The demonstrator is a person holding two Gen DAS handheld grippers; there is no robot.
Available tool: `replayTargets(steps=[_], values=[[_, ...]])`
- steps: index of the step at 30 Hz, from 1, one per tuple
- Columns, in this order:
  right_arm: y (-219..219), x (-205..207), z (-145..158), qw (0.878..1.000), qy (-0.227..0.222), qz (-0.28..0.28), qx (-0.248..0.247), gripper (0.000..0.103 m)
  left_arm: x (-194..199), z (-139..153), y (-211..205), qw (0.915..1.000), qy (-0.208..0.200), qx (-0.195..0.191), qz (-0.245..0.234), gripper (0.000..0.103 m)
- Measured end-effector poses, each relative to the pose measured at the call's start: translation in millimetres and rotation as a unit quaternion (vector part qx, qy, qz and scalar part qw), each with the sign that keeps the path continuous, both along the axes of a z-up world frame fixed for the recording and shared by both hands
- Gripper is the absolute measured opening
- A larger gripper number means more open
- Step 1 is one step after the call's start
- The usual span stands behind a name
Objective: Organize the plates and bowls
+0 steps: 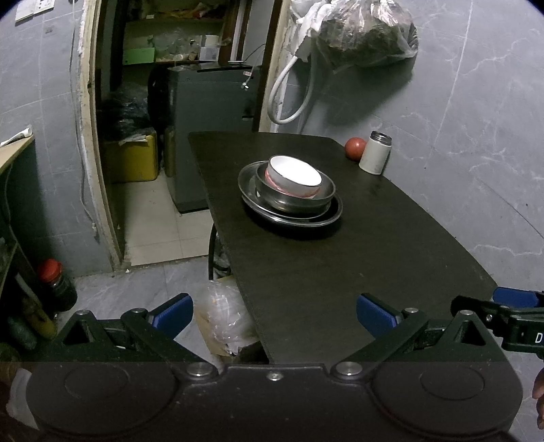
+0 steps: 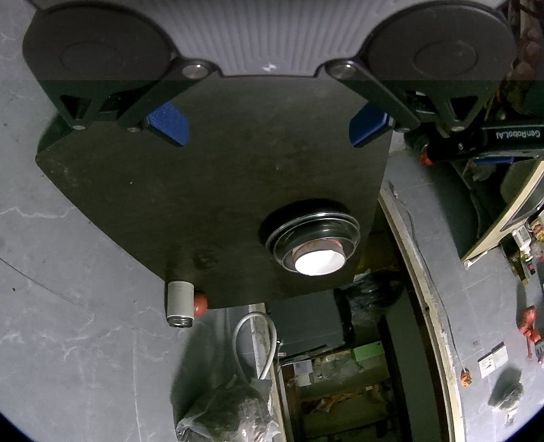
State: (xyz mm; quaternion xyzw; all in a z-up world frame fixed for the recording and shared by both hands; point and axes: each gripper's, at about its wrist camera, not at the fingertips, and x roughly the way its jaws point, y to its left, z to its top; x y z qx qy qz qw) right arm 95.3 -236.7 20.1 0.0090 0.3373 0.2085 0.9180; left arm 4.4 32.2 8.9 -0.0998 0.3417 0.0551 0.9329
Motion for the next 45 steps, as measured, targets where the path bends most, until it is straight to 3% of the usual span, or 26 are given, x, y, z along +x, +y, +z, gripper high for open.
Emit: replayTargets(steps=[45], values=[[9.0,5.0,-0.4,1.0,-0.001,0.006,-0.005,0.103,1.8,-2.8,1.1,1.0,0.0,-0.003,-0.001,0.102]])
